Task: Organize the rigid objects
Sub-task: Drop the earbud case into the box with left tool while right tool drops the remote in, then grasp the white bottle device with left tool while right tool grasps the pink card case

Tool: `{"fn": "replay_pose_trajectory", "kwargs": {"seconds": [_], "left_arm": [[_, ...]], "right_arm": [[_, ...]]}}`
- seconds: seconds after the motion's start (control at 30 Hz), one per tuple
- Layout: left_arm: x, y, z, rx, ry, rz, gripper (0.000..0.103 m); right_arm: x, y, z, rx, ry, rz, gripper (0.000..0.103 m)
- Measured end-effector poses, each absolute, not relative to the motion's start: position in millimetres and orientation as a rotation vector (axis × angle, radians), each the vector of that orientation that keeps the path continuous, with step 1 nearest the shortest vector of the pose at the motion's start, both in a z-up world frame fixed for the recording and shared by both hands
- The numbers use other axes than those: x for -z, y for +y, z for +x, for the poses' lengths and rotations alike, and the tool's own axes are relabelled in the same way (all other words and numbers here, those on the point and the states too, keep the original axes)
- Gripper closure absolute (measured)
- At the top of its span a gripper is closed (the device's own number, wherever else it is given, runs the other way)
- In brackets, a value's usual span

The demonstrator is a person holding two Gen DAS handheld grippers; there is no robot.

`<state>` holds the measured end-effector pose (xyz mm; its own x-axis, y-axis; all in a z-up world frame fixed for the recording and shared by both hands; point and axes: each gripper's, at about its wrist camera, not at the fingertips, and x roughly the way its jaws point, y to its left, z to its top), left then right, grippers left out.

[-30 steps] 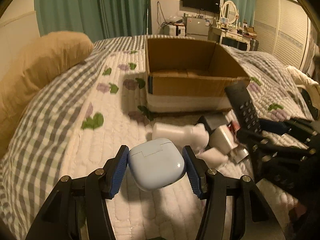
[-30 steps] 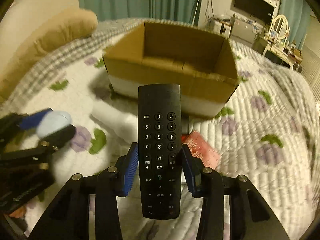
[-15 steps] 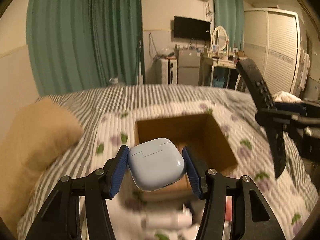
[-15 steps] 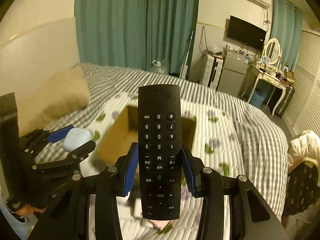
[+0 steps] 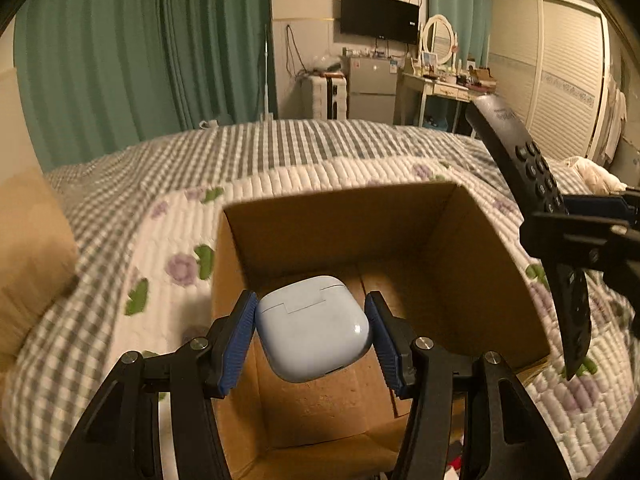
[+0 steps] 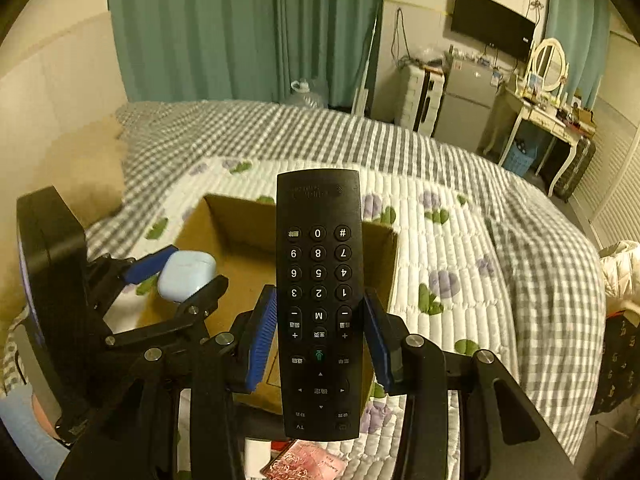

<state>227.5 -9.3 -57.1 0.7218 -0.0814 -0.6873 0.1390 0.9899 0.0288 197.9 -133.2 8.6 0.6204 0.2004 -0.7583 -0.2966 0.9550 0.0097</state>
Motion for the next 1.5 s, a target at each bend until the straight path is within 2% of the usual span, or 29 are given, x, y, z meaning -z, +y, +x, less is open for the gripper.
{"fn": "replay_pose_trajectory", "kwargs": {"seconds": [0.1,0.13,0.2,0.47,0.5,0.57,0.7,0.9,1.0,1.13,1.23,1.37,1.5], "left_arm": [[60.0,-12.2,230.4,0.140,0.754,0.087,0.041],[58.2,-13.2,230.5,0.123,0.743,0.096,0.028],[53.7,-11.5,230.8,0.091,0.708,0.102,0.020],[47.0,9.4,224.3,0.063,0.714,0.068,0.020],[45.9,12.5,222.7,0.061,0.714,0.065,0.020],[40.6,17.2,215.5,0.053,0.716,0.056,0.020],[25.0,24.2,192.0,0.045,0.714,0.066,0.020],[-3.5,26.0,141.6,0.030,0.673,0.088,0.010],[-19.9,25.6,111.6,0.026,0.653,0.081,0.002],[-29.7,20.8,78.8,0.020,0.633,0.098,0.000],[-21.4,19.6,59.7,0.025,0.646,0.075,0.000],[10.0,17.4,48.2,0.038,0.691,0.014,0.000],[58.1,11.8,49.5,0.018,0.753,-0.011,0.000]], "right_arm": [[-0.5,-133.3,203.3,-0.293,0.865,-0.120,0.062],[0.7,-133.1,207.1,-0.294,0.867,-0.120,0.062],[4.3,-132.0,213.0,-0.294,0.874,-0.120,0.062],[30.6,-130.5,231.1,-0.297,0.905,-0.112,0.059],[32.1,-129.4,231.2,-0.289,0.901,-0.118,0.043],[31.3,-130.7,227.2,-0.260,0.875,-0.129,0.026],[12.6,-137.1,205.3,-0.261,0.826,-0.132,0.026],[-23.7,-148.5,145.2,-0.236,0.756,-0.182,0.025],[-37.4,-154.4,112.3,-0.244,0.735,-0.188,0.025],[-44.5,-158.8,70.3,-0.255,0.723,-0.193,0.020],[-34.7,-159.1,44.2,-0.261,0.717,-0.207,0.012],[4.2,-153.5,27.9,-0.286,0.758,-0.256,0.012],[65.8,-140.6,29.9,-0.320,0.836,-0.358,0.012]]}}
